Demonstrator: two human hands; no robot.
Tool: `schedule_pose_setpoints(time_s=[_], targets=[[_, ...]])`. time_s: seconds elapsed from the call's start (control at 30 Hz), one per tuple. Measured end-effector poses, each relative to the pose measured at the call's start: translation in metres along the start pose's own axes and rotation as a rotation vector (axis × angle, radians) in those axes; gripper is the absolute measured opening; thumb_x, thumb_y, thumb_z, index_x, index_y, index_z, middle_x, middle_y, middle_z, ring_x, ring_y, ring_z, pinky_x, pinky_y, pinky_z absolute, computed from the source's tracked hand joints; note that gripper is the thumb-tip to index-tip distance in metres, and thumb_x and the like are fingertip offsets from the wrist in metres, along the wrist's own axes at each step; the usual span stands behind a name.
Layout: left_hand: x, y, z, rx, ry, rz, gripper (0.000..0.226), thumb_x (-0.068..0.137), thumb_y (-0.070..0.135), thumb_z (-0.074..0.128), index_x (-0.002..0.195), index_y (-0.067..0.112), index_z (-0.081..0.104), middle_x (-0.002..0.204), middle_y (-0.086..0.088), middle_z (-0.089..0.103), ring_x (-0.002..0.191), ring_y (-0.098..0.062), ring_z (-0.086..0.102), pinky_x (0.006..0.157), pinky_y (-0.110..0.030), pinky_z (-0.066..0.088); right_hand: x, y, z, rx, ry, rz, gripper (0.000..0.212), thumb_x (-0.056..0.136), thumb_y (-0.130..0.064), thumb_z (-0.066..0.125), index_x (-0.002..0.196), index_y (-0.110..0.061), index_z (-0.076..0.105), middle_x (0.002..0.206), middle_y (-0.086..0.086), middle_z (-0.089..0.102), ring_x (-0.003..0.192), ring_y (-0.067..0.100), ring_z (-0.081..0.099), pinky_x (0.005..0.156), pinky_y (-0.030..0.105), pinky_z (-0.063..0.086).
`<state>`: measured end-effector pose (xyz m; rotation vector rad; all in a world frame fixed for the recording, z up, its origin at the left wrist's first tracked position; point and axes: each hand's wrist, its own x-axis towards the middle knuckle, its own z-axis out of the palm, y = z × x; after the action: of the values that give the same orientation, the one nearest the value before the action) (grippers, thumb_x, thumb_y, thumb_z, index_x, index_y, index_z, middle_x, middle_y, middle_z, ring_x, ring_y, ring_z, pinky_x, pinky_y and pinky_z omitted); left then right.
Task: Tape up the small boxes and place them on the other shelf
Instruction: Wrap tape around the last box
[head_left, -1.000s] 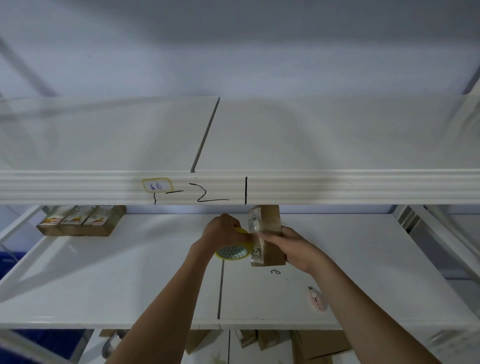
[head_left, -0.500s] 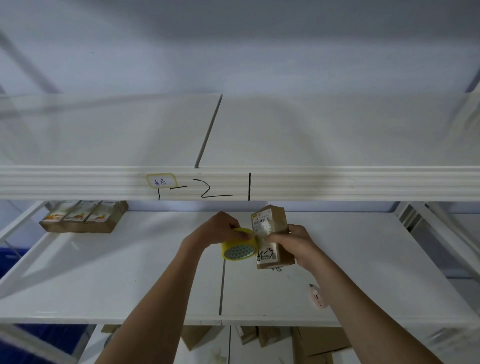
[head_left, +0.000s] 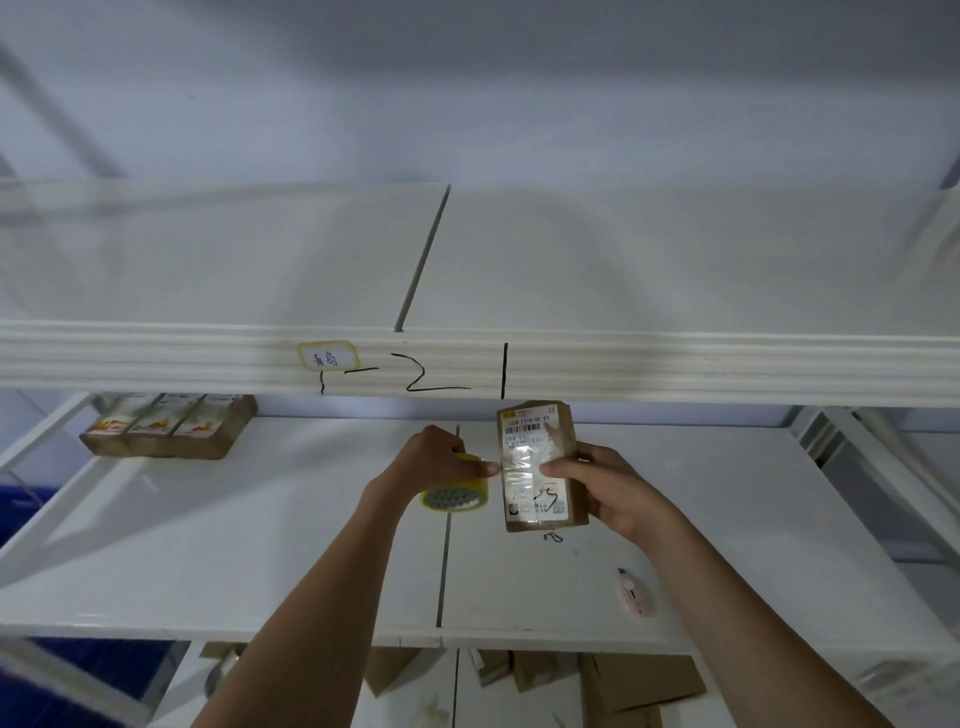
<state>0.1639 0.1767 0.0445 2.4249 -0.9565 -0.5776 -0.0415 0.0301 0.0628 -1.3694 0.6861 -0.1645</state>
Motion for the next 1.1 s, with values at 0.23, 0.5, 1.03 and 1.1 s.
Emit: schedule_pose_setpoints(time_s=[0.23,0.5,1.03,1.1], targets=[[0.0,0.012,-0.002,-0.207,-0.105,0.062,0.054,0.071,0.065,0.078,0.078,0.011,0.071,0.086,-0.008,0.072,0.086,-0.021,0.069,0.082,-0.038,0.057,-0.007,-0.002,-0.005,0.212,-0.118,0.011,0.036,0.096,-0.019,0.062,0.131,-0.012,0.061,0.12,0.018,0.071,0.111,0.034,0.069,0.094,0.049,0.056],[-0.001,0.023,-0.002,-0.136,-0.024,0.073,0.06,0.062,0.069,0.081,0.077,0.012,0.074,0.078,-0.003,0.073,0.078,-0.017,0.07,0.067,-0.029,0.055,0.004,0.01,0.001,0.102,-0.019,0.009,0.037,0.103,-0.033,0.054,0.134,-0.014,0.06,0.117,0.011,0.073,0.109,0.028,0.071,0.096,0.047,0.055],[-0.002,0.017,0.002,-0.022,-0.176,0.181,0.025,0.088,0.046,0.071,0.082,0.022,0.072,0.08,0.002,0.064,0.076,-0.012,0.056,0.068,-0.021,0.045,0.003,0.007,0.007,-0.31,0.231,0.024,0.041,0.067,-0.03,0.088,0.102,-0.025,0.067,0.095,-0.002,0.072,0.088,0.013,0.068,0.064,0.026,0.053],[0.0,0.012,0.002,-0.055,-0.158,0.147,0.032,0.084,0.048,0.074,0.08,0.017,0.074,0.079,-0.001,0.065,0.072,-0.011,0.056,0.066,-0.021,0.044,0.004,0.01,0.006,-0.312,0.235,0.036,0.05,0.064,-0.032,0.089,0.107,-0.024,0.064,0.1,-0.002,0.071,0.091,0.013,0.067,0.065,0.027,0.053]])
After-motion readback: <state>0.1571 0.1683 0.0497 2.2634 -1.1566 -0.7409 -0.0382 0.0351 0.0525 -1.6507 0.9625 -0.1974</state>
